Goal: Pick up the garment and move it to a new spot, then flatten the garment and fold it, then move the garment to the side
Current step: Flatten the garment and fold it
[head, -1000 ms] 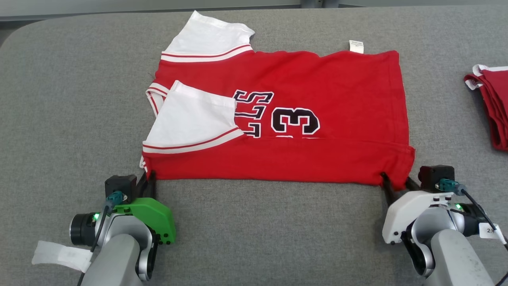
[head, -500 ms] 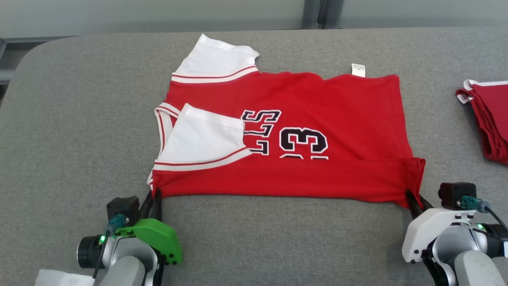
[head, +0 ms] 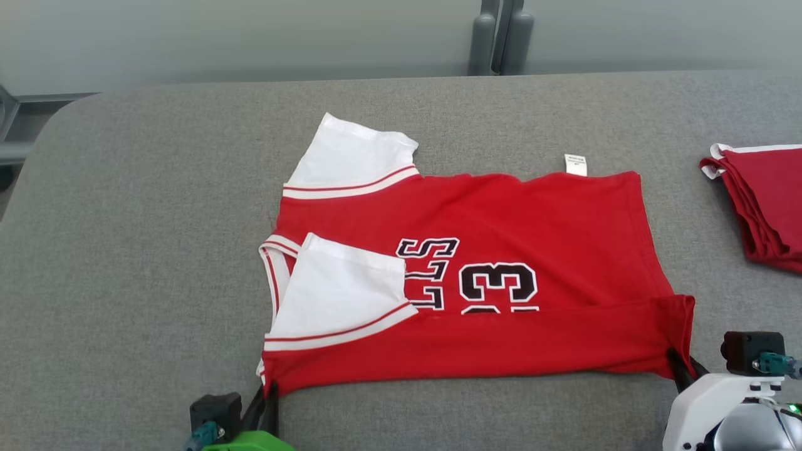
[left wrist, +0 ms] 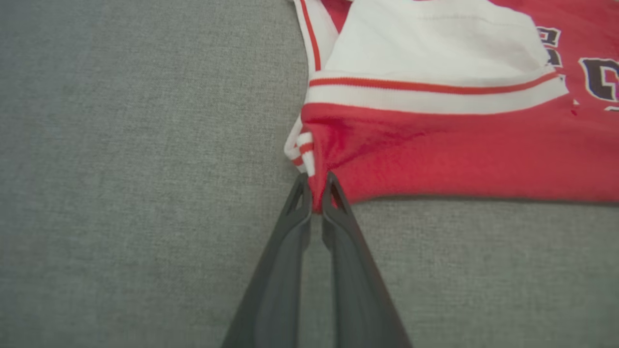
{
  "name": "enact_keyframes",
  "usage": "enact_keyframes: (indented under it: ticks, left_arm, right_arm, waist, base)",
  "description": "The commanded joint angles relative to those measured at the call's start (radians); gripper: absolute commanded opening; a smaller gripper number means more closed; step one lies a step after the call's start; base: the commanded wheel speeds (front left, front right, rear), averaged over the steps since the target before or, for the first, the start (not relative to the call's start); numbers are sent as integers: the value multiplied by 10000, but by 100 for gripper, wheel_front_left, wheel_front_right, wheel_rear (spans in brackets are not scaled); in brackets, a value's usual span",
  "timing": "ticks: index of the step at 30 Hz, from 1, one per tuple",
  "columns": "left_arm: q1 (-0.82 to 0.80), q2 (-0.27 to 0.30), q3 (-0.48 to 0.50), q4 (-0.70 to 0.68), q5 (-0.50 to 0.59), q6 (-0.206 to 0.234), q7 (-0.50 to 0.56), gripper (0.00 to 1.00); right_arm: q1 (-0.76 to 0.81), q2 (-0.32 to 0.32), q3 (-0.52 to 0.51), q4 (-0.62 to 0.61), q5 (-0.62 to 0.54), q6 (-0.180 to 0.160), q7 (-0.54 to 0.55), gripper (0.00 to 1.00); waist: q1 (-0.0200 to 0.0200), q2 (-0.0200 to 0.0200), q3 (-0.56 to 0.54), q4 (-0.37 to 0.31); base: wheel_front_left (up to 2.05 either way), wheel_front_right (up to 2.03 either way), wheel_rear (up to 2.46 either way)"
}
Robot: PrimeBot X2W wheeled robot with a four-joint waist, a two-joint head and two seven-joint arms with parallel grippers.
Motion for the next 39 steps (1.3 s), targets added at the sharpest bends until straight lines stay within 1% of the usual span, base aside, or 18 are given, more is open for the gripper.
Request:
enact_keyframes:
  ticks: [1, 6, 10, 13, 14, 15, 16, 18, 20, 24, 26, 27, 28, 30, 33, 36, 39]
  left_arm:
    - [288, 176, -33, -162, 22, 112, 100, 0]
    - [1117, 505, -250, -1173, 190, 490, 528, 0]
    - [1605, 676, -175, -1605, 122, 772, 695, 0]
    - [1810, 737, -182, -1761, 75, 859, 759, 0]
    - [1830, 748, -202, -1771, 79, 859, 755, 34]
    - [1825, 758, -228, -1770, 117, 830, 707, 79]
    - [1809, 736, -244, -1747, 113, 809, 693, 100]
    - [1696, 716, -269, -1706, 195, 780, 545, 100]
    - [1476, 680, -220, -1619, 300, 792, 241, 100]
    - [1134, 687, 12, -1650, 444, 815, -503, 100]
    - [926, 638, 272, -1829, 489, 836, -1169, 100]
    - [926, 638, 272, -1829, 489, 836, -1169, 100]
    - [861, 666, 344, -1885, 571, 812, -1404, 100]
    - [652, 724, 545, -2054, 714, 721, -1724, 100]
    - [346, 717, 807, -2165, 954, 650, -1902, 100]
    - [47, 638, 1049, -2274, 1082, 420, -1957, 100]
    - [-272, 432, 1353, -2424, 1048, -125, -1954, 100]
  right_arm:
    - [214, -31, -48, -91, 79, -22, 65, 0]
    - [755, 44, -176, -389, 56, -22, 408, 0]
    - [1037, 83, -222, -511, 25, -22, 471, 0]
    - [1120, 94, -143, -375, 105, -22, 502, 0]
    - [1155, 62, -126, -297, 90, -22, 492, 0]
    - [1187, 40, -113, -172, 97, -22, 539, 16]
    - [1215, 17, -93, -25, 115, -22, 586, 100]
    - [1233, -19, -99, 184, 162, -21, 549, 100]
    - [1171, -119, -87, 417, 98, -21, 277, 100]
    - [794, -228, -190, 568, -10, -21, -541, 100]
    - [569, -168, -320, 690, -32, -19, -1010, 100]
    - [569, -168, -320, 690, -32, -19, -1010, 100]
    - [470, -144, -231, 757, -25, -19, -1195, 100]
    - [119, -110, -233, 834, 43, -19, -1688, 100]
    - [-332, 2, -50, 949, -59, -18, -2357, 100]
    - [-772, 128, 246, 986, 308, -14, -3070, 100]
    - [-1074, 186, 550, 1217, 365, -14, -3744, 100]
  waist:
    - [0, 0, -71, 5]
    - [0, 0, -241, 61]
    - [0, 0, -340, 73]
    - [0, 0, -397, 93]
    - [0, 0, -415, 107]
    - [0, 0, -435, 127]
    - [0, 0, -455, 146]
    - [0, 0, -488, 182]
    - [0, 0, -518, 215]
    - [0, 0, -556, 198]
    - [0, 0, -588, 176]
    - [0, 0, -588, 176]
    - [0, 0, -614, 165]
    - [0, 0, -663, 140]
    - [0, 0, -747, 114]
    - [0, 0, -821, 102]
    - [0, 0, -877, 180]
  base:
    - [0, 0, 0]
    - [0, 0, 0]
    - [0, 0, 0]
    - [0, 0, 0]
    - [0, 0, 0]
    - [0, 0, 0]
    - [0, 0, 0]
    - [0, 0, 0]
    - [0, 0, 0]
    - [0, 0, 0]
    - [0, 0, 0]
    - [0, 0, 0]
    - [0, 0, 0]
    - [0, 0, 0]
    - [0, 0, 0]
    - [0, 0, 0]
    - [0, 0, 0]
